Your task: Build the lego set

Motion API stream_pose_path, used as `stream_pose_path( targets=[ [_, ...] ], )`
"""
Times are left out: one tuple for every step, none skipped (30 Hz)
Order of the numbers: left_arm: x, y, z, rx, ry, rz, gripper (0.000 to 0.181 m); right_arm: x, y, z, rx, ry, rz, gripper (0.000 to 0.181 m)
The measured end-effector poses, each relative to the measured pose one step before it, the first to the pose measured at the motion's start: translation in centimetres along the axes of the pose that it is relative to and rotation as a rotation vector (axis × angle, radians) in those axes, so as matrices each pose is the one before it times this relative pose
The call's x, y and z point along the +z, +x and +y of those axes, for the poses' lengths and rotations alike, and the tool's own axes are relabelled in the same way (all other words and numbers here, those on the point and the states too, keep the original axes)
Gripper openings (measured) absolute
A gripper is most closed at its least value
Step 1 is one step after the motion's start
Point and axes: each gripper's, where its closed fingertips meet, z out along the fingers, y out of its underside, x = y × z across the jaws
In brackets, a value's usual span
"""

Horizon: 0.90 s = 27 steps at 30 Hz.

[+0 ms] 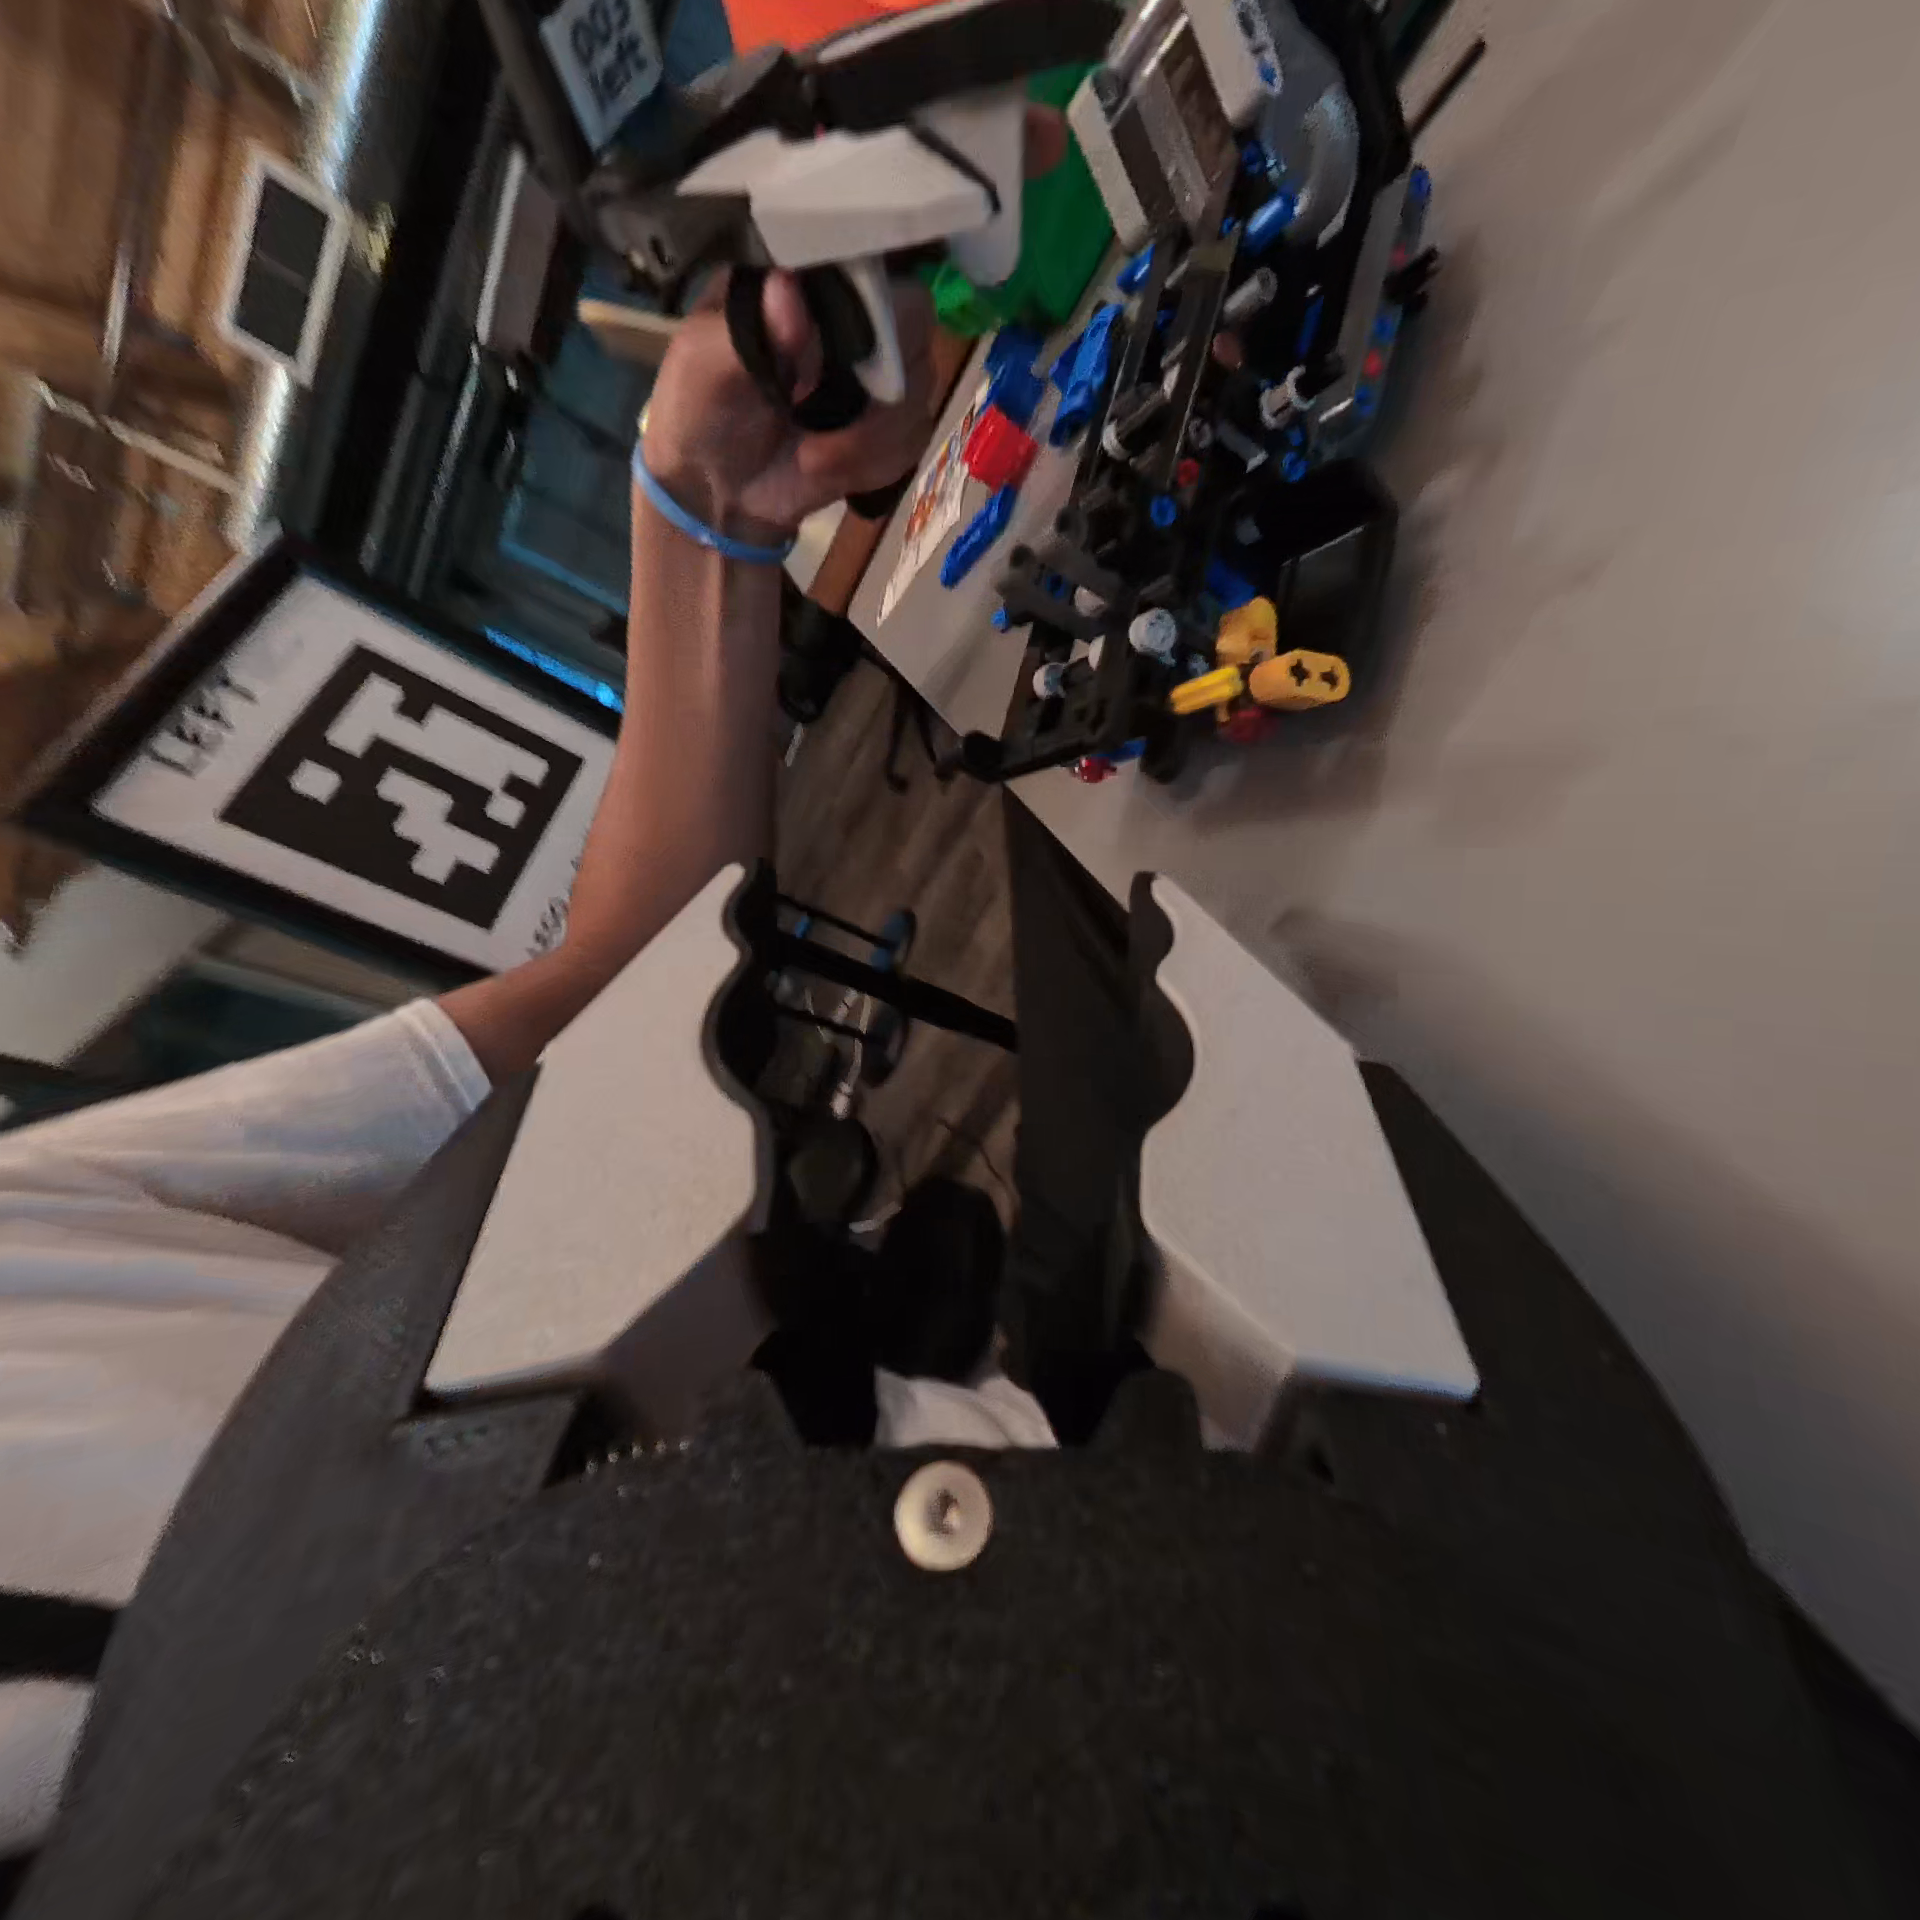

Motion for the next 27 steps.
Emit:
stream_pose_path(
  targets=[
    [0.84,-0.627,-0.391,-0.0262,-0.0356,0.0423,0.07,0.708,0.022,-0.04,0.0303,0.0243,0.0048,0.068],
    [0.795,-0.265,-0.204,-0.004,-0.0334,0.0365,0.07,0.614,0.076,-0.164,0.0177,0.0253,0.0033,0.067],
    [0.695,0.041,-0.049,0.0122,-0.0316,0.0311,0.069,0.449,0.218,-0.324,0.0178,0.0294,0.0066,0.066],
    [0.609,-0.061,0.131,0.0185,-0.0307,0.0051,0.067,0.317,0.233,-0.383,0.0171,0.0276,0.0051,0.065],
    [0.53,-0.289,0.37,0.026,-0.037,-0.0228,0.065,0.145,0.229,-0.482,0.0197,0.0287,0.0021,0.062],
    [0.413,-0.046,0.321,0.0263,-0.0246,-0.0164,0.063,0.075,0.231,-0.49,0.0196,0.0253,0.0018,0.056],
    [0.273,0.486,0.177,0.0214,-0.0064,0.0124,0.051,0.038,0.163,-0.352,0.0151,0.0128,-0.0034,0.048],
    [0.156,0.306,0.066,0.0117,0.0045,-0.0005,0.047,-0.005,0.153,-0.365,0.0113,0.0133,0.0002,0.041],
    [0.022,-0.046,0.047,0.0042,0.0059,-0.0187,0.047,0.011,0.131,-0.297,-0.0044,0.006,0.0038,0.032],
    [-0.054,-0.045,0.085,-0.0104,0.0042,-0.0093,0.047,-0.03,0.104,-0.271,-0.0158,-0.0025,0.0034,0.02],
    [-0.052,-0.079,0.0,-0.0142,0.011,-0.007,0.047,-0.068,0.096,-0.378,-0.0179,0.0008,0.0029,0.014],
    [-0.021,-0.192,-0.133,-0.0098,0.0185,-0.0155,0.047,-0.068,0.216,-0.465,-0.0048,0.0038,0.0102,0.014],
    [0.006,-0.192,-0.125,-0.0129,0.0121,-0.0146,0.047,-0.065,0.13,-0.467,-0.0084,-0.0016,0.0026,0.014],
    [-0.019,-0.188,-0.152,-0.0152,0.0067,-0.0115,0.047,-0.057,0.152,-0.453,-0.0109,-0.0059,0.0036,0.014],
    [-0.075,-0.183,-0.344,-0.0076,0.0126,-0.0101,0.047,-0.075,0.111,-0.518,-0.0136,-0.0108,-0.0004,0.014],
    [-0.099,-0.151,-0.463,-0.0036,0.0141,-0.0081,0.047,-0.191,0.065,-0.77,-0.0149,-0.0033,-0.0008,0.013],
    [-0.1,-0.189,-0.542,-0.0064,0.0108,-0.0075,0.046,-0.237,0.125,-0.96,-0.0202,-0.001,0.0063,0.013],
    [-0.076,-0.246,-0.647,-0.0098,0.0113,-0.0106,0.045,-0.181,0.177,-0.93,-0.0301,-0.0162,0.0074,0.014],
    [-0.012,-0.307,-0.634,-0.0089,0.0057,-0.0134,0.045,-0.182,0.244,-1.02,-0.0294,-0.0186,0.0039,0.014],
    [0.07,-0.39,-0.58,-0.0121,-0.0014,-0.0175,0.045,-0.199,0.5,-1.16,-0.0181,-0.0138,0.0063,0.014],
    [0.139,-0.47,-0.555,-0.0184,-0.0041,-0.0234,0.045,-0.104,0.532,-0.968,-0.0014,-0.0369,-0.0046,0.014],
    [0.188,-0.447,-0.47,-0.0225,-0.0069,-0.0246,0.045,-0.109,0.461,-0.803,0.0113,-0.0484,-0.0181,0.014],
    [0.214,-0.386,-0.389,-0.0284,-0.0072,-0.0209,0.045,-0.232,0.599,-1.001,0.018,-0.0218,-0.0147,0.014],
    [0.252,-0.317,-0.248,-0.027,-0.0094,-0.019,0.044,-0.255,0.836,-1.048,0.0122,-0.0031,0.0024,0.014],
    [0.329,-0.284,-0.043,-0.013,-0.0148,-0.0227,0.044,-0.124,0.859,-0.496,0.0029,-0.0361,0.0088,0.014],
    [0.386,-0.158,0.14,-0.001,-0.0193,-0.0224,0.044,-0.093,0.624,0.062,-0.0047,-0.068,-0.0029,0.014],
    [0.39,0.01,0.431,0.014,-0.0336,-0.0186,0.045,-0.176,0.623,-0.113,-0.0081,-0.038,0.0022,0.014]
  ],
)
